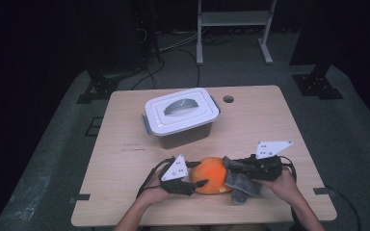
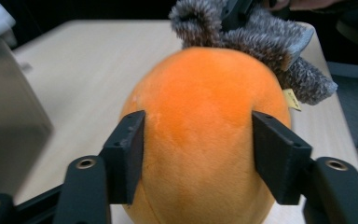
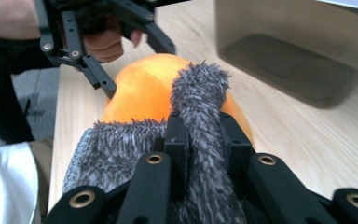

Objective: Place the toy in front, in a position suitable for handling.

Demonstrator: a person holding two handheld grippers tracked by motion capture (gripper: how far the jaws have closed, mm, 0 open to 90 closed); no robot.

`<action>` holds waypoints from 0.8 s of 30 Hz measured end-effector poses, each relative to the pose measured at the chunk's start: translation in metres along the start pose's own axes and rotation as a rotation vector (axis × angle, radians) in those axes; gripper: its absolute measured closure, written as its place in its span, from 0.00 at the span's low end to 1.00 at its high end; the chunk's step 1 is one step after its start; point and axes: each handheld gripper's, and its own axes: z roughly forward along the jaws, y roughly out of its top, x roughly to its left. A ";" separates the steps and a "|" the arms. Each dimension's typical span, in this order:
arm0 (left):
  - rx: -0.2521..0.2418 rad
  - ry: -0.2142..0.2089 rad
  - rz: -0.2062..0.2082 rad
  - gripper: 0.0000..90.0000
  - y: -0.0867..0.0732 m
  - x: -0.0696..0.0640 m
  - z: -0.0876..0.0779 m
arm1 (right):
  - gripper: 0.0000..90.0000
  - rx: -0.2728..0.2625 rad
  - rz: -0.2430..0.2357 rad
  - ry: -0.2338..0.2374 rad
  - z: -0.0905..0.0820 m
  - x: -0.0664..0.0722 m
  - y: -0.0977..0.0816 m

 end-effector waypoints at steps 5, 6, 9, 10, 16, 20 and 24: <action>-0.008 -0.009 0.033 0.44 0.004 -0.005 0.005 | 0.85 -0.083 -0.019 0.040 0.001 0.010 0.012; -0.012 -0.020 0.037 0.42 0.005 -0.006 0.006 | 0.85 -0.080 -0.033 0.051 0.004 0.013 0.014; -0.017 -0.057 0.006 0.32 0.003 -0.003 0.004 | 0.85 -0.023 -0.057 0.057 0.014 0.015 0.012; -0.024 -0.071 -0.025 0.28 0.001 -0.001 0.004 | 0.85 -0.022 -0.049 0.065 0.014 0.014 0.011; 0.035 -0.081 -0.114 0.16 -0.008 0.004 0.012 | 0.85 -0.018 -0.069 0.076 0.015 0.021 0.012; 0.029 -0.032 -0.050 0.36 -0.003 0.002 0.006 | 0.85 -0.025 -0.048 0.054 0.013 0.014 0.010; 0.022 -0.022 -0.033 0.39 0.000 0.002 0.004 | 0.85 -0.017 0.007 -0.009 0.004 0.000 0.002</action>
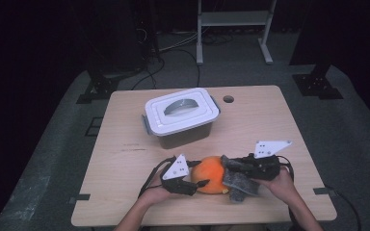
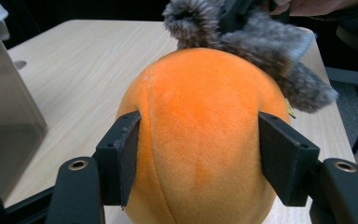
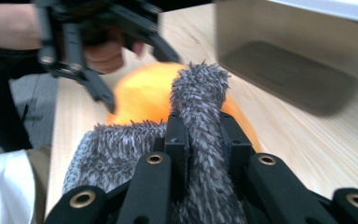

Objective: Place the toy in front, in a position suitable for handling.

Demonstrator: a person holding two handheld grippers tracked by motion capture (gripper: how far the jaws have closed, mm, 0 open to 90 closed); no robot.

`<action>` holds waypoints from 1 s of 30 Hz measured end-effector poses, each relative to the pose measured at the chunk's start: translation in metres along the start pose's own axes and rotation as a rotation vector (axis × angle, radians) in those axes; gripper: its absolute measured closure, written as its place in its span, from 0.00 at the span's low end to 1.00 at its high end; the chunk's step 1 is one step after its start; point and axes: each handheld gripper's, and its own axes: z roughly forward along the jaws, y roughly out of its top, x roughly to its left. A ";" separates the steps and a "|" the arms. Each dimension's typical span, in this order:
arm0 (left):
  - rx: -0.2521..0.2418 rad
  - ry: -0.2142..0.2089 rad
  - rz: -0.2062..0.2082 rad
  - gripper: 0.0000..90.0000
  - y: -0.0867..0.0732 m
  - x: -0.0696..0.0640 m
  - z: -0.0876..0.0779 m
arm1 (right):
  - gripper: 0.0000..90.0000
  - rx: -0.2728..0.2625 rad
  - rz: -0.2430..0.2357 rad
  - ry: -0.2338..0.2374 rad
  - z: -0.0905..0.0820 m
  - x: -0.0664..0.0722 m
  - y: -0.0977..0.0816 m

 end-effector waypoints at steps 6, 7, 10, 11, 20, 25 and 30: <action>-0.010 0.080 0.053 0.41 0.003 -0.006 0.003 | 0.85 -0.038 -0.033 0.035 0.001 0.013 0.008; -0.012 0.076 0.060 0.41 0.004 -0.008 0.004 | 0.85 -0.039 -0.047 0.045 0.004 0.017 0.011; -0.011 0.068 0.071 0.39 0.004 -0.009 0.003 | 0.85 0.000 -0.083 0.040 0.011 0.022 0.012; -0.019 0.062 0.052 0.36 0.003 -0.008 0.003 | 0.85 0.002 -0.078 0.043 0.011 0.020 0.011; 0.026 0.031 -0.066 0.17 -0.007 0.003 0.007 | 0.85 0.045 -0.053 0.002 0.004 0.010 0.003; -0.017 0.049 0.035 0.36 0.007 -0.010 0.007 | 0.85 -0.040 -0.092 0.051 0.009 0.025 0.018; -0.032 0.035 0.029 0.35 0.008 -0.011 0.007 | 0.85 -0.030 -0.110 0.047 0.012 0.028 0.020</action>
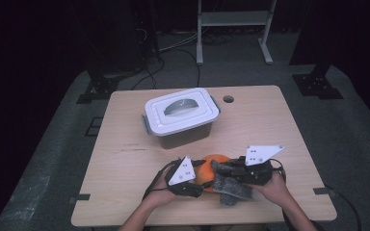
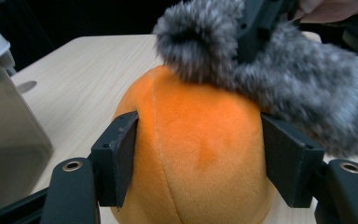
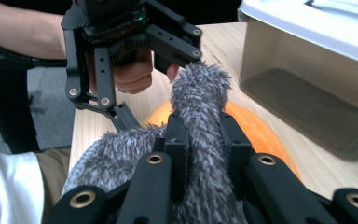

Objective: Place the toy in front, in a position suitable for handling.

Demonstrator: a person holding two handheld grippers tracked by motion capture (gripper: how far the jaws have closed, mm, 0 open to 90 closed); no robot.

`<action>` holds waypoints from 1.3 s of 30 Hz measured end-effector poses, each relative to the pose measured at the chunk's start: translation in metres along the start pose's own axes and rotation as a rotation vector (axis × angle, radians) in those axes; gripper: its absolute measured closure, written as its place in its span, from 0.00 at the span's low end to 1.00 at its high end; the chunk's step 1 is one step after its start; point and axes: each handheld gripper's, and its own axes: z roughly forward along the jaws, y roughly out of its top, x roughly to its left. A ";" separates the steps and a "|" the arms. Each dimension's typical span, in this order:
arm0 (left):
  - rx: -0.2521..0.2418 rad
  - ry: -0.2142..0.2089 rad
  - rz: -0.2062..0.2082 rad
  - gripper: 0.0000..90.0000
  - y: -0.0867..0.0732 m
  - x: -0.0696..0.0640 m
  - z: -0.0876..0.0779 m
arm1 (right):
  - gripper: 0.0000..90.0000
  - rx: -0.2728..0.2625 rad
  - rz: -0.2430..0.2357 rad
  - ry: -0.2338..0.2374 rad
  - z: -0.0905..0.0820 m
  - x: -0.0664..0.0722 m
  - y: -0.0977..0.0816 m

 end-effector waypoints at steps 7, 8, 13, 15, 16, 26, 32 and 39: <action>0.046 -0.009 -0.049 0.11 -0.010 0.009 0.003 | 0.85 0.041 0.043 -0.047 -0.008 -0.015 -0.013; 0.055 -0.021 -0.069 0.11 -0.012 0.010 0.004 | 0.85 0.043 0.045 -0.047 -0.008 -0.015 -0.013; 0.061 -0.013 -0.055 0.31 -0.009 0.010 -0.001 | 0.85 0.041 0.035 -0.048 -0.005 -0.012 -0.009; 0.038 -0.012 -0.028 0.36 -0.003 0.005 0.000 | 0.85 0.019 0.020 -0.040 -0.005 -0.008 -0.003; 0.028 -0.010 -0.019 0.36 0.001 0.002 0.001 | 0.85 0.001 0.013 -0.028 -0.004 -0.005 0.000; 0.026 -0.058 -0.043 0.15 -0.003 0.004 0.006 | 0.86 0.036 0.008 0.001 0.002 -0.005 -0.007; 0.057 -0.058 -0.067 0.13 -0.012 0.009 0.007 | 0.86 0.027 0.028 -0.008 -0.002 -0.010 -0.009; 0.044 0.004 -0.007 0.41 0.007 0.002 0.005 | 0.86 -0.009 -0.020 -0.024 -0.010 0.001 0.011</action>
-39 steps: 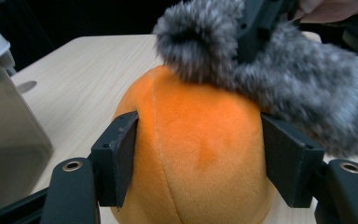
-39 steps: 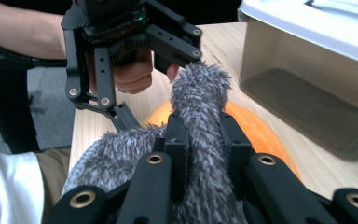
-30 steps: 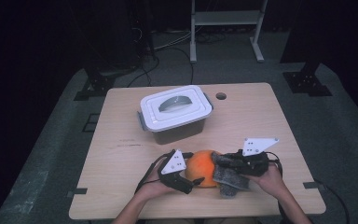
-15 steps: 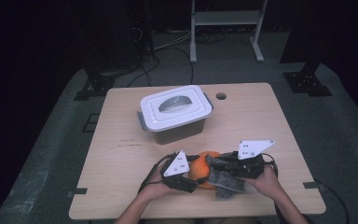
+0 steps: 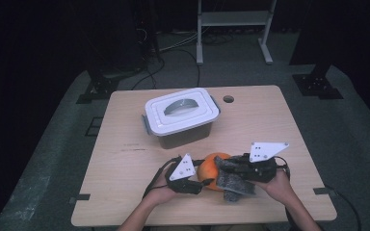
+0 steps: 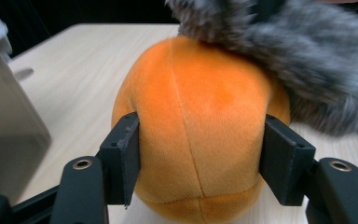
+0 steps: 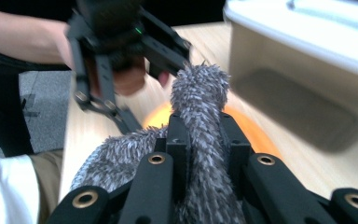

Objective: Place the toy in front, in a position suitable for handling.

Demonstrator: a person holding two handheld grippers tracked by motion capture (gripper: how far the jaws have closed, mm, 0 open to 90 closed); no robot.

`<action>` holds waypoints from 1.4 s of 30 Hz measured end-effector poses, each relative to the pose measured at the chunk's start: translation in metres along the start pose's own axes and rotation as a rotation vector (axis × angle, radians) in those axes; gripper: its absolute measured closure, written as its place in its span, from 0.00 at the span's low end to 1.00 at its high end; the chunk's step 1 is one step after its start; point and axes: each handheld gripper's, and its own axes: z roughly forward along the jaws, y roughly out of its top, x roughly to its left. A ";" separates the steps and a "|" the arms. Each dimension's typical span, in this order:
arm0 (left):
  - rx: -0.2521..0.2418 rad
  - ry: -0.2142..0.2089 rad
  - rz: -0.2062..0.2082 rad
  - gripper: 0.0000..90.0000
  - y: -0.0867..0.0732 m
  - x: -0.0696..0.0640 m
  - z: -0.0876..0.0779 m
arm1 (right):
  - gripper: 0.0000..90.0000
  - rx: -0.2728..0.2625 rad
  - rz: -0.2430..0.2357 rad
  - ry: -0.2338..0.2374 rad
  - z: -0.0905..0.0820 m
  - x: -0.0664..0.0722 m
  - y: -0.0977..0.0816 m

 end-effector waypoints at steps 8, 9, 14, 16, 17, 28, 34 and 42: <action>0.006 0.013 0.024 0.43 0.005 -0.003 -0.004 | 0.86 0.051 -0.074 0.004 0.011 0.012 0.007; 0.001 0.016 0.023 0.43 0.005 -0.002 -0.005 | 0.86 0.056 -0.070 -0.021 0.008 0.009 0.007; -0.008 0.016 0.037 0.43 0.009 -0.006 -0.003 | 0.86 0.024 -0.066 0.004 0.006 0.014 0.011; 0.000 0.004 0.062 0.43 0.011 -0.010 -0.002 | 0.86 0.056 -0.116 0.001 0.014 0.023 0.016; 0.006 0.005 0.073 0.44 0.011 -0.011 -0.003 | 0.86 0.066 -0.132 -0.001 0.016 0.025 0.017; -0.006 -0.018 0.041 0.34 0.005 -0.007 -0.001 | 0.86 0.049 -0.001 -0.064 -0.003 -0.006 -0.003; 0.008 -0.056 -0.061 0.19 0.002 -0.002 0.002 | 0.86 0.060 -0.001 -0.029 0.006 0.001 -0.002; 0.023 -0.052 0.062 0.39 -0.002 -0.005 -0.002 | 0.86 0.062 -0.035 0.022 0.018 0.011 0.004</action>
